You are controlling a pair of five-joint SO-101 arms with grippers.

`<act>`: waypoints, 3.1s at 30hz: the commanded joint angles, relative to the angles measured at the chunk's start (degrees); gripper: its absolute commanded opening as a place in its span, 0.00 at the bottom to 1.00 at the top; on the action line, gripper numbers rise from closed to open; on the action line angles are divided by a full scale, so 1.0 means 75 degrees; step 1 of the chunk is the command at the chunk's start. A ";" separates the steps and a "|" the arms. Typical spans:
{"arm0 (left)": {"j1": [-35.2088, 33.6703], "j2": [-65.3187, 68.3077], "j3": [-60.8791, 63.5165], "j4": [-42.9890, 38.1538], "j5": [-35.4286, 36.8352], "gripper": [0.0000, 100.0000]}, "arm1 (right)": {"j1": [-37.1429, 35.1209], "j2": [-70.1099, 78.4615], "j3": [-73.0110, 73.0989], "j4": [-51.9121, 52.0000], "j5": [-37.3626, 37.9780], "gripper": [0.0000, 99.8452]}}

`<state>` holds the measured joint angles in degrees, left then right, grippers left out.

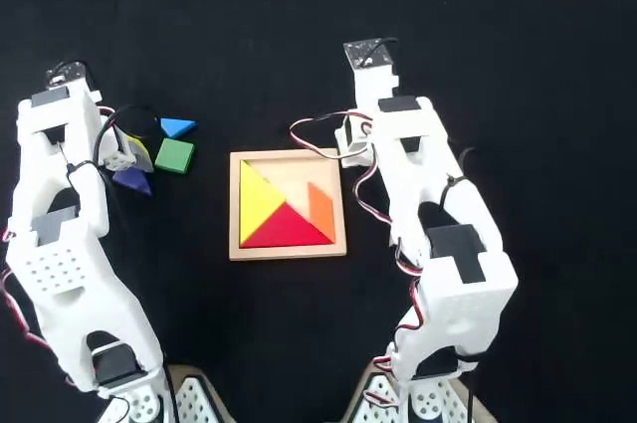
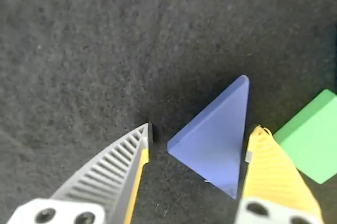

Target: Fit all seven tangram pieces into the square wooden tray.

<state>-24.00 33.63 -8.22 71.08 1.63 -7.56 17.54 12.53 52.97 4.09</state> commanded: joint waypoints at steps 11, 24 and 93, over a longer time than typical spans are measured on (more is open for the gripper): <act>0.0229 -0.0105 0.0006 -0.0176 0.0105 0.21 | 0.0094 -0.0029 -0.0275 -0.0070 0.0082 0.18; 0.0252 -0.0105 -0.0088 -0.0234 0.0105 0.20 | 0.0105 -0.0029 -0.0275 -0.0094 0.0094 0.18; 0.5878 -0.0598 -0.2479 0.1547 -1.1839 0.07 | 0.3259 0.0053 -0.0475 -0.1313 -0.2919 0.18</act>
<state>18.29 28.26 -25.45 78.73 -75.74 15.91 18.51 10.59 44.26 -17.10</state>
